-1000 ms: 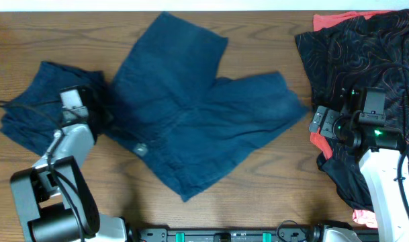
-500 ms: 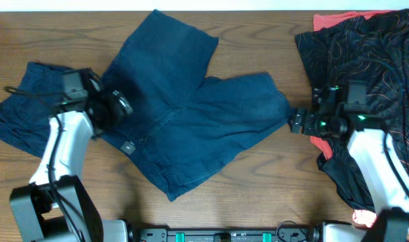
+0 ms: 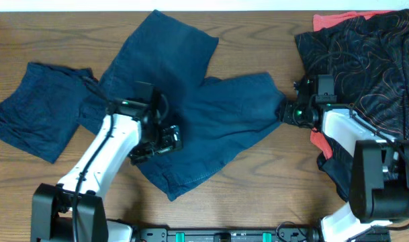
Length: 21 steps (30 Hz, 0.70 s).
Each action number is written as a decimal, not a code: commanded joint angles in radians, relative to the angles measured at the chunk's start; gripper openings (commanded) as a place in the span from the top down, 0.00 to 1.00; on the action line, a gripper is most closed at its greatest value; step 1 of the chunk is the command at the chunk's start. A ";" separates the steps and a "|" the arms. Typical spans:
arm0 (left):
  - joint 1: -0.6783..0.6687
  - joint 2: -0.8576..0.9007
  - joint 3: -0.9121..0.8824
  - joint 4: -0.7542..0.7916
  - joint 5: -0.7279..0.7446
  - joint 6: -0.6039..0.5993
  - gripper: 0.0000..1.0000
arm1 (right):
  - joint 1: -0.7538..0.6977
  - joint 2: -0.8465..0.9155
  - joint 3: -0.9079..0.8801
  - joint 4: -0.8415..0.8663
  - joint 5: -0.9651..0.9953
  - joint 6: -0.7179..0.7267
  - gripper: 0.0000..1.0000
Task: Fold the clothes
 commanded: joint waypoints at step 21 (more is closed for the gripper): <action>-0.558 -0.088 -0.039 0.000 0.003 -0.691 0.02 | -0.142 -0.437 -0.006 -0.381 0.336 0.042 0.99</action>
